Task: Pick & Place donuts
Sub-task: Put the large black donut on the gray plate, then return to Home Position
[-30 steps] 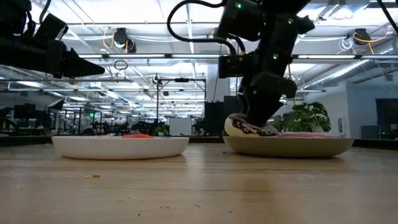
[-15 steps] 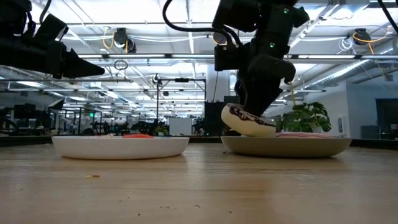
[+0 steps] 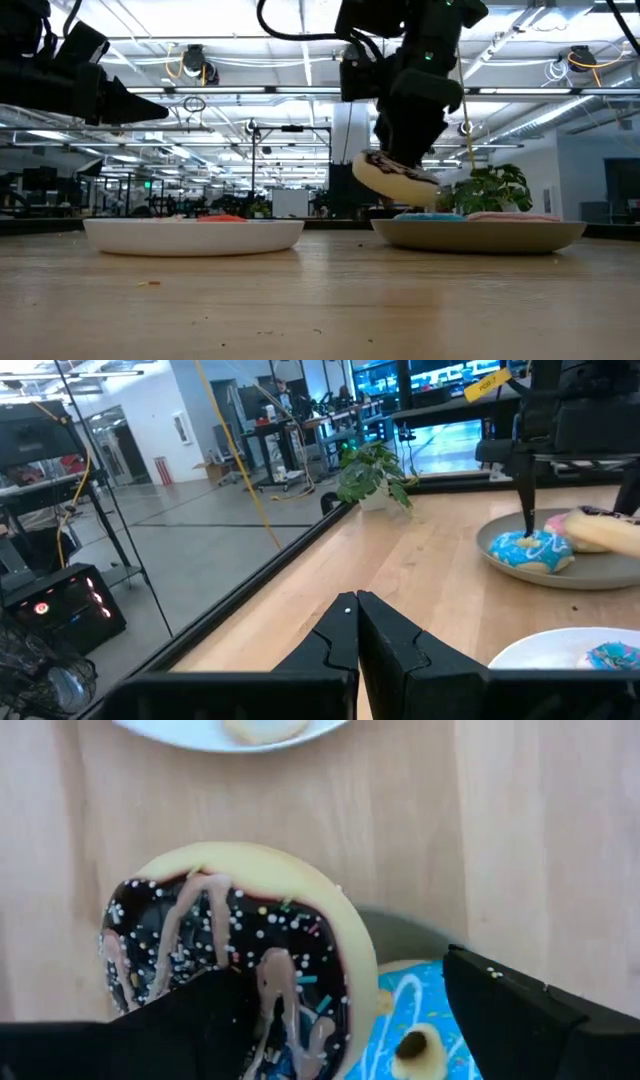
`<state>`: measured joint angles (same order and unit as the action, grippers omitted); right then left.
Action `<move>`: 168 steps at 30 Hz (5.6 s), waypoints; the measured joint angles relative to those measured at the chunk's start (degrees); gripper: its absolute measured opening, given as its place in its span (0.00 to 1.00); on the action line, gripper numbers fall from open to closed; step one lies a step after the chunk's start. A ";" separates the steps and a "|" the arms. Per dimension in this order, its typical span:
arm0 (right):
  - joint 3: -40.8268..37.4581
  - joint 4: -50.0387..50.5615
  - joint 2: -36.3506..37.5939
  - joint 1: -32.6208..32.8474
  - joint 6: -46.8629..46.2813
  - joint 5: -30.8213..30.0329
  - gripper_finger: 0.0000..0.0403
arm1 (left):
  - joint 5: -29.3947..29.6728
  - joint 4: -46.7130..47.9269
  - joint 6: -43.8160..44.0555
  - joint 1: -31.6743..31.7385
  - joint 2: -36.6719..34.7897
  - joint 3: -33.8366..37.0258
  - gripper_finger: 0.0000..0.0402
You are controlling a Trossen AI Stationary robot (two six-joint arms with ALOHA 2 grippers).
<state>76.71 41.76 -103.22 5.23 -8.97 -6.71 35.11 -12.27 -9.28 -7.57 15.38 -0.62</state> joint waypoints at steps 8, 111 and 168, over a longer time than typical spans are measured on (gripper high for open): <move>0.00 3.15 0.02 -0.02 -1.86 0.95 0.72 | -10.05 -4.49 5.14 -0.02 0.00 0.02 0.02; -0.07 5.93 0.04 -2.66 -5.98 15.09 0.71 | -28.53 -22.09 -7.15 -1.34 100.78 -58.04 0.02; -58.12 -35.09 93.99 1.84 7.92 3.66 0.00 | -28.67 4.04 -0.13 12.49 8.68 -20.25 0.01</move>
<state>18.58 6.67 -9.23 7.08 -1.05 -3.04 6.44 -8.24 -9.42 4.91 24.05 -20.87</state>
